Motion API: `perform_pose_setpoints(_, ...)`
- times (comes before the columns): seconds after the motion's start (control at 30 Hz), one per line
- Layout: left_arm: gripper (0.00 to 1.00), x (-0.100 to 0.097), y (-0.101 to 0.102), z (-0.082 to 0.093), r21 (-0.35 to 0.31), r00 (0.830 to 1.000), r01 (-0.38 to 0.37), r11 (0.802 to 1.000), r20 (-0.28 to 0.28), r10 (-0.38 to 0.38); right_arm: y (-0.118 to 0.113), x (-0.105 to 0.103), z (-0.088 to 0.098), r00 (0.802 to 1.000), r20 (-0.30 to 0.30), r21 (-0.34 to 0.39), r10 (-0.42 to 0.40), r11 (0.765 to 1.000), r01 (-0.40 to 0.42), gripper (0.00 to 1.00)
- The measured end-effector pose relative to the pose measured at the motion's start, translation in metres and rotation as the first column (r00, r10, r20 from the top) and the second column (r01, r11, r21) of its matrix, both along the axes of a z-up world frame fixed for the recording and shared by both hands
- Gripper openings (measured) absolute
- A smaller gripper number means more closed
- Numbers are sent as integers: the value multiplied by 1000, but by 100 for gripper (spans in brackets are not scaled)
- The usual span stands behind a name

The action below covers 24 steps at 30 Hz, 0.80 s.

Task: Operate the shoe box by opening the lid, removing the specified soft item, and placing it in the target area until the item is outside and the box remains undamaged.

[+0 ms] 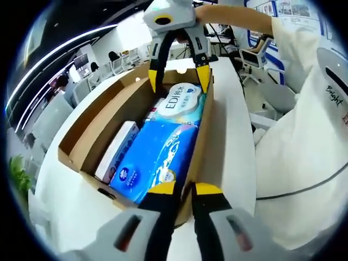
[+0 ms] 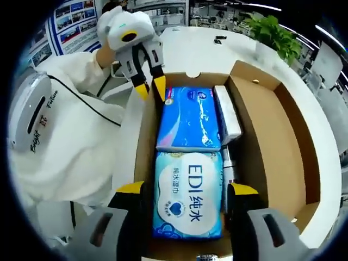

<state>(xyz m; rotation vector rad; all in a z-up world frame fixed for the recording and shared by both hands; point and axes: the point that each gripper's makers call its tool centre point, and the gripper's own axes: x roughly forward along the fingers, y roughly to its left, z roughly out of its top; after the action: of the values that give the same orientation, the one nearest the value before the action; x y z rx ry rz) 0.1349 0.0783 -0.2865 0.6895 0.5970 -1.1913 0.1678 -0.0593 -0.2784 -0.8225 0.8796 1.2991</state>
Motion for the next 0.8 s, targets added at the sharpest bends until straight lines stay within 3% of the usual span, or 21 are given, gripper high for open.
perform_pose_setpoints(0.23,10,0,0,0,-8,1000,1,1000,2,-1,0,-6,-12,999,-35,-69,25,997,-28,55)
perform_pose_setpoints(0.8,10,0,-1,0,-10,1000,1,1000,-3,-1,-3,-4,-37,999,-35,-215,8,976,-15,57)
